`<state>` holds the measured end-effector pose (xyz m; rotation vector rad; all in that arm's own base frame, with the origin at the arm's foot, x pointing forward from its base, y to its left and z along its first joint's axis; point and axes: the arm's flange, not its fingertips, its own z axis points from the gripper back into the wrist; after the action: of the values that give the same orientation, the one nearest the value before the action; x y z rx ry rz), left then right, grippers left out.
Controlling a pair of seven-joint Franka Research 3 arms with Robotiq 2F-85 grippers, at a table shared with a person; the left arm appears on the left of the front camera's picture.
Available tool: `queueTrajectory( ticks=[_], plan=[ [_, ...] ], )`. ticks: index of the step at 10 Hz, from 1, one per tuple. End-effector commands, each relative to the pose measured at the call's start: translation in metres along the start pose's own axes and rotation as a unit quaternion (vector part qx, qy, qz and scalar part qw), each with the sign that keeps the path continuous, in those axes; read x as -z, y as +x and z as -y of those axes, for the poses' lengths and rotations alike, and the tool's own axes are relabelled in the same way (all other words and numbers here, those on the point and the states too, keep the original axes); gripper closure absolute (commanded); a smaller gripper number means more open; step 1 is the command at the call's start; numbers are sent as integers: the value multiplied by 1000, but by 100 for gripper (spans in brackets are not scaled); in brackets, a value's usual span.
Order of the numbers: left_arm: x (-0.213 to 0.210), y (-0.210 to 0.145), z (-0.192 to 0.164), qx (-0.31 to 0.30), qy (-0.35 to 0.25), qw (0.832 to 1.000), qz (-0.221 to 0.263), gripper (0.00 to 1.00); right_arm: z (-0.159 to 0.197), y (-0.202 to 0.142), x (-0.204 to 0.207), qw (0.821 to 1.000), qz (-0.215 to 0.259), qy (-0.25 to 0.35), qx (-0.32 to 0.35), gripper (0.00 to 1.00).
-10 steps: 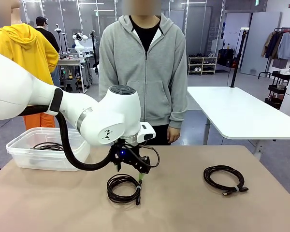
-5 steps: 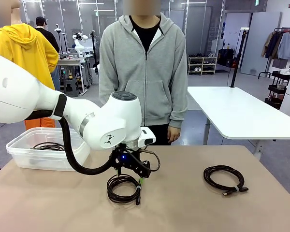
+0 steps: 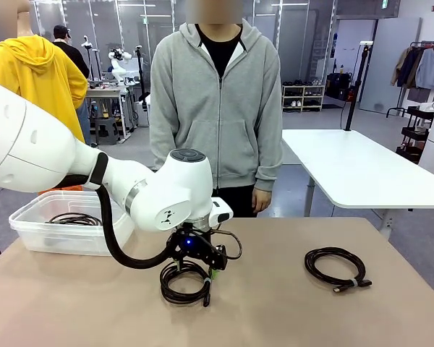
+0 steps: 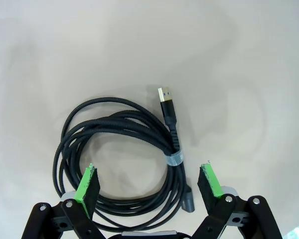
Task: Organize and store the cables.
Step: Place the USB Extension Cable into the Organizing box.
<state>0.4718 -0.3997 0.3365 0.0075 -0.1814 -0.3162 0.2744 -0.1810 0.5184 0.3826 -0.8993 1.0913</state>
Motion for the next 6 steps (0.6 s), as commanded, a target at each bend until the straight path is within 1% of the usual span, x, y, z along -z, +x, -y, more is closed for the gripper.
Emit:
queueTrajectory(
  ticks=[1,3,6],
  plan=[
    [3,4,13,-50,-4,999,13,0,0,1,0,1000,-1,0,-1,0],
    [6,3,21,-81,-3,997,12,0,0,1,0,1000,-1,0,-1,0],
    [15,6,26,-156,19,987,46,0,0,1,0,1000,-1,0,-1,0]
  ],
)
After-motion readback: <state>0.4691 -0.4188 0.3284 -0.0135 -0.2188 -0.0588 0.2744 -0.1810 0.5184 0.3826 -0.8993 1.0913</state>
